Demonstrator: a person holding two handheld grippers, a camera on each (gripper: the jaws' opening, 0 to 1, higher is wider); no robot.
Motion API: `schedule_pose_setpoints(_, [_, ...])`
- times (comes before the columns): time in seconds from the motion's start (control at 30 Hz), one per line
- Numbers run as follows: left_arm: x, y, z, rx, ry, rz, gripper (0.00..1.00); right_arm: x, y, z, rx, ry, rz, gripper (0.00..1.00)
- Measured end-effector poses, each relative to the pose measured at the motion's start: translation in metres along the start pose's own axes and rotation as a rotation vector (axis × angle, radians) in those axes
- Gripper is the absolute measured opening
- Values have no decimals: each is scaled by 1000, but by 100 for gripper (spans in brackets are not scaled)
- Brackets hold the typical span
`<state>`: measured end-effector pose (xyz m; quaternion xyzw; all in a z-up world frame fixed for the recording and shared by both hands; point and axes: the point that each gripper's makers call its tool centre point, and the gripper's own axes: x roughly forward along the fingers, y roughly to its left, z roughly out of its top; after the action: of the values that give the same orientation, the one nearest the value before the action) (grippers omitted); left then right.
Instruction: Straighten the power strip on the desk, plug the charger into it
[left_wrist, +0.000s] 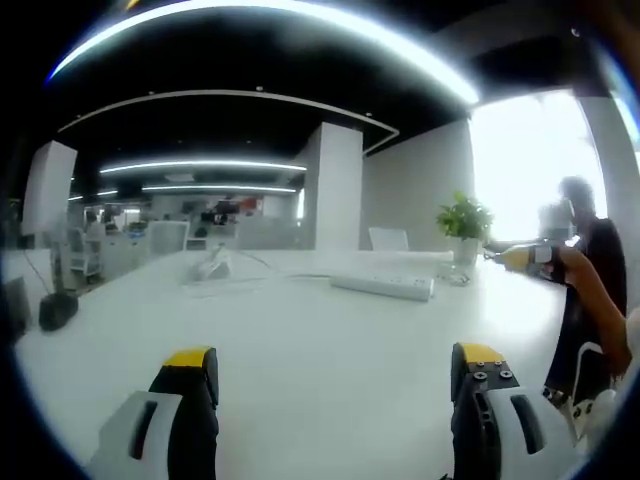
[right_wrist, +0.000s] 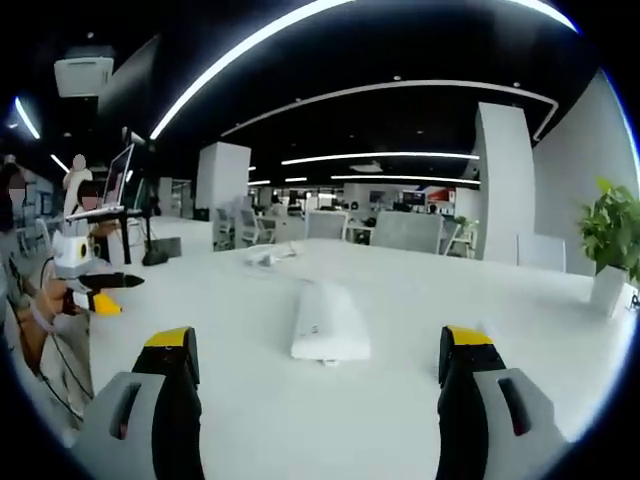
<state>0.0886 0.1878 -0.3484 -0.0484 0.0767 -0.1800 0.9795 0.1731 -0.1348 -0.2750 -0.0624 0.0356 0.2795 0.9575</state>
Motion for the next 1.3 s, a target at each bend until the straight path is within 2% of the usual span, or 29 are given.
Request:
schedule_pose_setpoints(0.4, [1,0,-1,-1,2,-2,99,24,2,3,7,11,12,100])
schedule_pose_setpoints(0.53, [1,0,-2,-3,3,-2,99,30,1,7,16,-13,13,100])
schedule_pose_setpoints(0.8, [1,2,-2,-9,2,3,99,44,6,4,-5,3,40,100])
schedule_pose_setpoints(1.1, [1,4,-2,-12,1,4,99,55,1,6,-25,-20,27,100])
schedule_pose_setpoints(1.3, [2,4,-3,-16,2,1,99,66,1,5,-1,-4,30,100])
